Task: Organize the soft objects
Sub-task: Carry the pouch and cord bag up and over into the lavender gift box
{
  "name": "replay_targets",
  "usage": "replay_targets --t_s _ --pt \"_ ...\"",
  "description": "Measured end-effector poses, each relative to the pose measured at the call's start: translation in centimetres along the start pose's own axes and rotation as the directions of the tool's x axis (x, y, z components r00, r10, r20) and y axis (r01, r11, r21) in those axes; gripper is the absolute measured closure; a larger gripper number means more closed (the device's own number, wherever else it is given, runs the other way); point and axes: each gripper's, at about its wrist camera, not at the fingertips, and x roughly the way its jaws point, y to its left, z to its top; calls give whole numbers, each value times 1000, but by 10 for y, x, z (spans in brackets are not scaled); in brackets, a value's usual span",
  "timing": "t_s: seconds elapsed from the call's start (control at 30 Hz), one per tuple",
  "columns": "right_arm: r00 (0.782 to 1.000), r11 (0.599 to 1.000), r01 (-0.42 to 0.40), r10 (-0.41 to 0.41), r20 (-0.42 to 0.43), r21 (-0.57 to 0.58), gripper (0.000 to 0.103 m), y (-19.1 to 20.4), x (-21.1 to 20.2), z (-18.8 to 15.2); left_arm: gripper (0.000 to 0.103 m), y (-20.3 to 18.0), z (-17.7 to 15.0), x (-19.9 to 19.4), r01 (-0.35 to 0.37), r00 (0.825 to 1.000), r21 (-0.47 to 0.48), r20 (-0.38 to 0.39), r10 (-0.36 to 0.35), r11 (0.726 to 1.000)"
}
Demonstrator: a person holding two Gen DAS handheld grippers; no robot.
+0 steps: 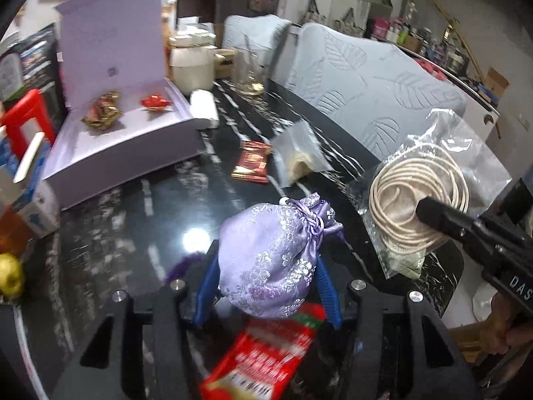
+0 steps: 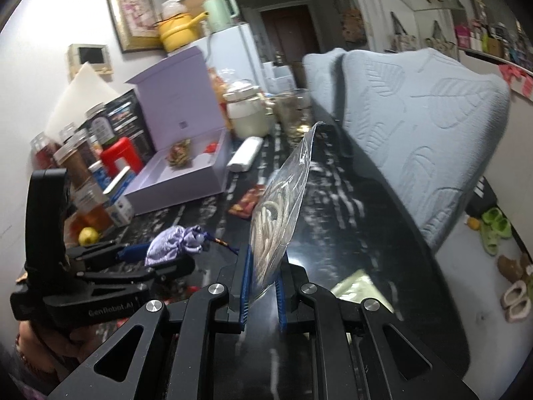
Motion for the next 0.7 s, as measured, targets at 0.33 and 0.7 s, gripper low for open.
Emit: replay_targets --t_s 0.33,0.7 --pt "989 984 -148 147 -18 -96 90 53 9 0 51 44 -18 -54 -107 991 -110 72 115 988" --pt "956 935 -294 291 -44 -198 90 108 24 11 51 83 -20 -99 -191 963 -195 156 222 962"
